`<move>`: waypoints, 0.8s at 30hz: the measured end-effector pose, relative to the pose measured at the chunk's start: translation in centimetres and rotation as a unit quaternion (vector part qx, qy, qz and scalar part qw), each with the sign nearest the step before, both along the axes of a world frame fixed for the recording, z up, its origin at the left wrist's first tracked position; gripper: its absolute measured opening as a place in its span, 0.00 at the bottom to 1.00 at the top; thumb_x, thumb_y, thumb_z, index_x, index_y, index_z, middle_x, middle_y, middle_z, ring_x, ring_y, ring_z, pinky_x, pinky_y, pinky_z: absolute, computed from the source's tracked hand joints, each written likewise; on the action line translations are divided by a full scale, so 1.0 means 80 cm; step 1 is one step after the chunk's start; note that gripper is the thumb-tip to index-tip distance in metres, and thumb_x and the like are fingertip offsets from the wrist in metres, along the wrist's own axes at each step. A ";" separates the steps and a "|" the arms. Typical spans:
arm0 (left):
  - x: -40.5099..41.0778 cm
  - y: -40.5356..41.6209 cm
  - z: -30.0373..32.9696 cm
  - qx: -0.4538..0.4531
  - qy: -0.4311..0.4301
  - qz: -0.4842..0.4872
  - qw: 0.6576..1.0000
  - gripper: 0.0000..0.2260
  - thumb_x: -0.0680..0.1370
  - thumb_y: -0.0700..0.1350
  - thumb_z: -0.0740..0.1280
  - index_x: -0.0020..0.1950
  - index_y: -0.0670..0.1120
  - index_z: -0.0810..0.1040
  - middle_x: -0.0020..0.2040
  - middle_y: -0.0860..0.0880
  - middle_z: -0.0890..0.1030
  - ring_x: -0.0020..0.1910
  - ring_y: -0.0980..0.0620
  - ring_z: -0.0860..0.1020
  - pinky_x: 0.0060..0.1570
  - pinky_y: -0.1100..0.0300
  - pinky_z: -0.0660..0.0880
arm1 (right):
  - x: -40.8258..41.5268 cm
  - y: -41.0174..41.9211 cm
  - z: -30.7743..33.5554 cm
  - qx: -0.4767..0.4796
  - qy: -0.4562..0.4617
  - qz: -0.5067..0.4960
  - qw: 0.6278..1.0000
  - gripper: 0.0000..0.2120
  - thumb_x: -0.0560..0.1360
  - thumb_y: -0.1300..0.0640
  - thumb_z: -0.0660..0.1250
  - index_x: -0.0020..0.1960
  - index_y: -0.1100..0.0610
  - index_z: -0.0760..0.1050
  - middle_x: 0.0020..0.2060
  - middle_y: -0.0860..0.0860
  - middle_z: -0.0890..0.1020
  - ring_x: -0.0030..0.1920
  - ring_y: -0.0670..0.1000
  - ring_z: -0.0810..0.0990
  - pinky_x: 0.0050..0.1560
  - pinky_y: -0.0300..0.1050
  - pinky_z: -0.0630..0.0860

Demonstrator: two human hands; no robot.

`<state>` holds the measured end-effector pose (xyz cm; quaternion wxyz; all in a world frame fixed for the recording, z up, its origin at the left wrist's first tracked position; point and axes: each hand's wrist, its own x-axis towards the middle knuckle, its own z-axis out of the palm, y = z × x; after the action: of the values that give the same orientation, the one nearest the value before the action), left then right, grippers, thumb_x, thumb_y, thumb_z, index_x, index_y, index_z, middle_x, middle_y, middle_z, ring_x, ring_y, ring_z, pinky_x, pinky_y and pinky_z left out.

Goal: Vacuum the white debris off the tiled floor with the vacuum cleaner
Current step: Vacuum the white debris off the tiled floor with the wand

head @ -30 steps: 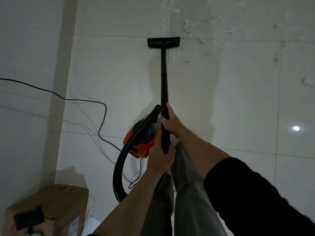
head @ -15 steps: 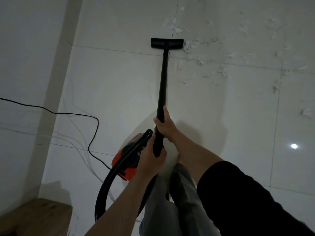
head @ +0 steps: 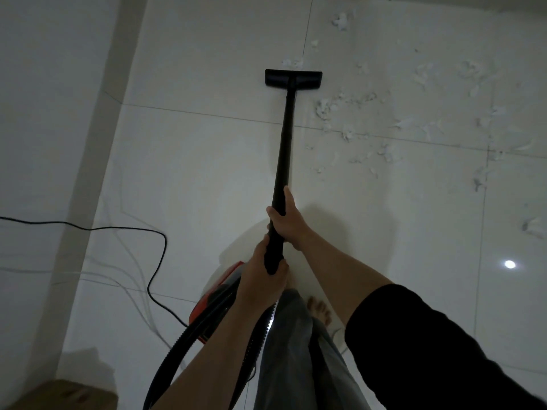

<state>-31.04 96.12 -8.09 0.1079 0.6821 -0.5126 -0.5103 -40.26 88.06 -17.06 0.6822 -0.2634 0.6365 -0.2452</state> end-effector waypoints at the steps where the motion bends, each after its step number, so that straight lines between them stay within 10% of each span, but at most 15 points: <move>1: -0.002 -0.011 0.000 0.000 0.000 -0.003 1.000 0.18 0.78 0.41 0.63 0.67 0.51 0.68 0.45 0.53 0.80 0.37 0.54 0.80 0.38 0.61 0.79 | -0.003 -0.011 0.000 0.000 -0.003 -0.004 1.000 0.38 0.81 0.56 0.61 0.79 0.44 0.39 0.53 0.54 0.74 0.43 0.53 0.78 0.56 0.60 0.79; 6: -0.006 -0.069 -0.002 0.010 0.015 -0.001 1.000 0.22 0.78 0.41 0.63 0.72 0.50 0.66 0.52 0.56 0.79 0.45 0.58 0.80 0.48 0.60 0.78 | -0.013 -0.068 0.007 0.007 -0.007 -0.020 1.000 0.37 0.82 0.58 0.61 0.79 0.45 0.39 0.43 0.52 0.76 0.39 0.53 0.78 0.50 0.54 0.79; 12: -0.019 -0.138 0.003 0.032 0.026 -0.008 0.999 0.22 0.78 0.41 0.63 0.72 0.51 0.65 0.41 0.56 0.79 0.29 0.59 0.77 0.31 0.65 0.73 | -0.026 -0.134 0.004 -0.003 -0.001 -0.031 1.000 0.37 0.81 0.58 0.61 0.79 0.45 0.40 0.43 0.51 0.76 0.39 0.53 0.78 0.53 0.58 0.79; 16: -0.034 -0.178 -0.001 0.035 0.030 -0.002 0.999 0.22 0.78 0.42 0.63 0.72 0.51 0.65 0.47 0.51 0.80 0.37 0.54 0.78 0.38 0.62 0.74 | -0.041 -0.174 0.000 -0.003 0.001 -0.036 0.999 0.37 0.81 0.58 0.61 0.79 0.45 0.40 0.42 0.52 0.76 0.38 0.54 0.78 0.53 0.59 0.80; 24: -0.076 -0.273 -0.021 0.043 0.027 0.009 0.999 0.24 0.77 0.43 0.62 0.73 0.53 0.62 0.51 0.47 0.81 0.39 0.52 0.79 0.42 0.55 0.80 | -0.079 -0.271 -0.014 -0.006 0.020 -0.017 1.000 0.38 0.81 0.56 0.62 0.79 0.43 0.41 0.51 0.54 0.75 0.43 0.55 0.78 0.57 0.64 0.78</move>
<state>-37.12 74.26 -9.75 0.0971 0.6767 -0.4805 -0.5494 -46.62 66.37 -18.19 0.6634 -0.2621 0.6527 -0.2552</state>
